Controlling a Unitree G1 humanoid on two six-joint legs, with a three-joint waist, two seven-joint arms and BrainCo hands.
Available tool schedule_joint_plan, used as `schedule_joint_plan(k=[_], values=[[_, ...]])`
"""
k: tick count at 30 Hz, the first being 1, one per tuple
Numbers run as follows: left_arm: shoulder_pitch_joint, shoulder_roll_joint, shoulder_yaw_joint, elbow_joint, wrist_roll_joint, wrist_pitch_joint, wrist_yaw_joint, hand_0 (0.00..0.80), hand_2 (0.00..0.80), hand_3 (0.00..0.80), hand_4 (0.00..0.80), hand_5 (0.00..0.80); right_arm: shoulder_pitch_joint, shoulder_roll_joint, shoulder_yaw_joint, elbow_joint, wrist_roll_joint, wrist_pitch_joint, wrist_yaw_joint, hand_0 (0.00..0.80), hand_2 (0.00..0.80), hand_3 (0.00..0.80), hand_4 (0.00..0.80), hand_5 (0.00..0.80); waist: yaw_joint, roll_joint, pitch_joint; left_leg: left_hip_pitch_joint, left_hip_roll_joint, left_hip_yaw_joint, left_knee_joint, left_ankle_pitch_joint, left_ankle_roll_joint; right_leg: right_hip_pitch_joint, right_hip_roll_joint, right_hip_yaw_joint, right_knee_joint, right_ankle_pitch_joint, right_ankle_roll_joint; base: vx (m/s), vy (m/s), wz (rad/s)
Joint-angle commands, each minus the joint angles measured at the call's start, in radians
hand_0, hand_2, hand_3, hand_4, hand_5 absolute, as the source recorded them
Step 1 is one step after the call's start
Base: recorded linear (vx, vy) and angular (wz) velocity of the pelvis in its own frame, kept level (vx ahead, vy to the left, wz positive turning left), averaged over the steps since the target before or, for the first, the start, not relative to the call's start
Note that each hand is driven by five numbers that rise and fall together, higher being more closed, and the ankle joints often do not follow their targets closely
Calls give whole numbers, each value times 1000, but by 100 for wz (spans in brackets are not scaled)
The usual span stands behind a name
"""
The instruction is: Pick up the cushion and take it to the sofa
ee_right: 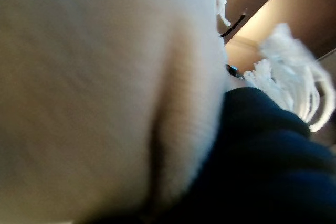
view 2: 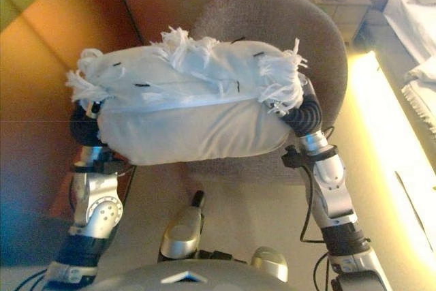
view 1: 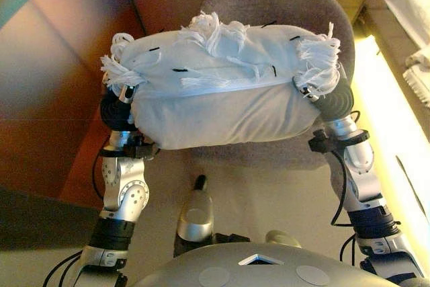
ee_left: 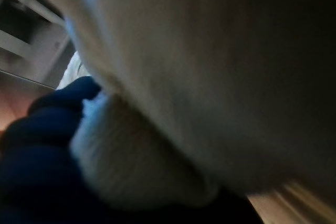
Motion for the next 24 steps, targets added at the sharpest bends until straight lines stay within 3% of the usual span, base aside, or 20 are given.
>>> schedule_joint_plan(k=[1,2,3,5,7,8,10,13,18,24], values=[[-17,50,15,-137,15,-22,-30,800,800,800,800,800,-30,15,26,-144,53,-100,37,800,800,800,800,800,-28,-24,-180,-71,2,-90,-210,108,29,157,37,-125,-62,388,-12,413,216,-26],[-23,50,15,-132,15,-24,-27,800,800,800,800,800,-36,26,41,-141,36,-108,30,800,800,800,800,800,-33,-16,-179,-65,-2,-87,-208,98,46,108,65,-104,-46,422,-20,373,189,-26],[-35,50,11,-126,31,-26,-14,800,800,800,800,800,-37,40,52,-139,15,-115,19,800,800,800,800,800,-40,-16,-174,-56,-17,-91,-208,87,54,68,93,-105,-44,405,-28,338,138,-34],[-55,66,3,-106,58,-30,3,800,800,800,800,800,-45,51,63,-145,-7,-106,-20,800,800,800,800,800,-51,-37,-159,-43,-67,-83,-221,90,57,24,127,-162,-147,360,-36,316,74,-31],[-69,71,2,-86,82,-28,15,800,800,800,800,800,-86,63,69,-116,-27,-91,-67,800,800,800,800,800,-58,-34,-146,-14,-78,-57,-240,83,50,-55,121,-236,-254,342,-47,221,6,-10],[-75,75,2,-79,78,-24,19,800,800,800,800,800,-105,67,67,-90,-33,-94,-80,800,800,800,800,800,-73,-27,-131,14,-81,-58,-250,76,47,-113,139,-259,-308,333,-58,177,2,-16],[-84,67,-5,-73,80,8,33,800,800,800,800,800,-112,68,65,-68,-54,-98,-120,800,800,800,800,800,-115,-9,-99,77,-81,-70,-272,58,47,-213,152,-257,-359,356,-79,191,-19,-33],[-99,47,-34,-54,100,52,24,800,800,800,800,800,-105,73,52,-43,-69,-102,-180,800,800,800,800,800,-168,-15,-77,149,-83,-81,-279,5,55,-282,136,-216,-409,432,-67,202,-93,47],[-94,27,-67,-40,141,93,30,800,800,800,800,800,-85,72,37,-36,-59,-80,-182,800,800,800,800,800,-182,-26,-112,196,-70,-82,-295,-35,54,-228,144,-222,-486,415,-66,182,-139,46],[-69,11,-67,-10,143,116,53,800,800,800,800,800,-68,65,55,-29,-73,-50,-203,800,800,800,800,800,-192,-33,-133,208,-51,-54,-262,-68,33,-165,163,-214,-556,407,-97,133,-147,14]])
